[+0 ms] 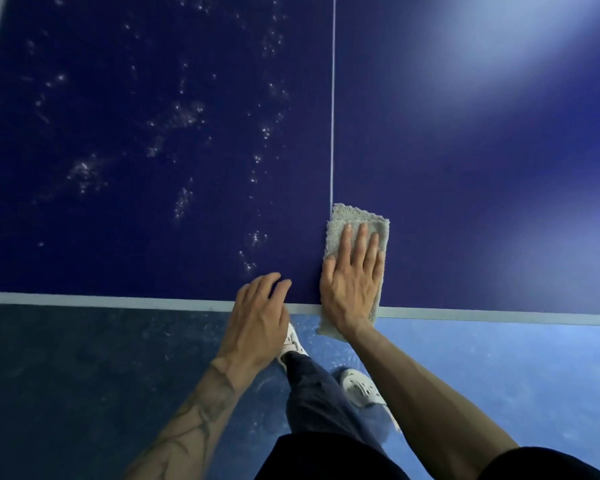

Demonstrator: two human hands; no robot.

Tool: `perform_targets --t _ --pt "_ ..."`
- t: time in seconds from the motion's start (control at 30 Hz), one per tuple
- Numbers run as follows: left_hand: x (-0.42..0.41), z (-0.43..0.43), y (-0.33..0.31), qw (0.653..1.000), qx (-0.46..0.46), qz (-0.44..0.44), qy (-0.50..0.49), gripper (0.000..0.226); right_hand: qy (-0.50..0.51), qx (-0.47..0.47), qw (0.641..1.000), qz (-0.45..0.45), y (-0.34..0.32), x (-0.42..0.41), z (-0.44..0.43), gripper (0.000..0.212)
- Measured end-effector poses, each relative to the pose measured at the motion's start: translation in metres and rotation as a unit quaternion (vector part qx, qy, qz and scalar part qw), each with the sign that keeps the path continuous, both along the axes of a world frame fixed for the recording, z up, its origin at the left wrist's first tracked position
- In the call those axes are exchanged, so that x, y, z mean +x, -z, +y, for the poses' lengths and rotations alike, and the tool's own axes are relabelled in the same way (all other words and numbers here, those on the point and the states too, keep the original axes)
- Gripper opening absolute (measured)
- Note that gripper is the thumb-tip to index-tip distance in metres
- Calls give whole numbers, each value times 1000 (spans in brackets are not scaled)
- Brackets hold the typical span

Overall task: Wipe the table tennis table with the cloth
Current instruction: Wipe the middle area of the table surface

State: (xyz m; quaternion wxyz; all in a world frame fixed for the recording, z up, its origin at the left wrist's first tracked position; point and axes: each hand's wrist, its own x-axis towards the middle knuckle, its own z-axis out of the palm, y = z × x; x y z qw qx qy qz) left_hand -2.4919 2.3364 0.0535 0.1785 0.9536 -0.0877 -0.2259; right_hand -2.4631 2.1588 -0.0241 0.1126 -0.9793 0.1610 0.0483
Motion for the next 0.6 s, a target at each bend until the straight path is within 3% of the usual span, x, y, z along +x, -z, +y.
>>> perform_targets --t 0.33,0.6 --pt "48 142 -20 1000 6 14 -1 47 142 34 989 28 -8 29 134 69" --pt "84 268 -24 997 -13 -5 75 47 260 32 965 29 -12 52 197 72"
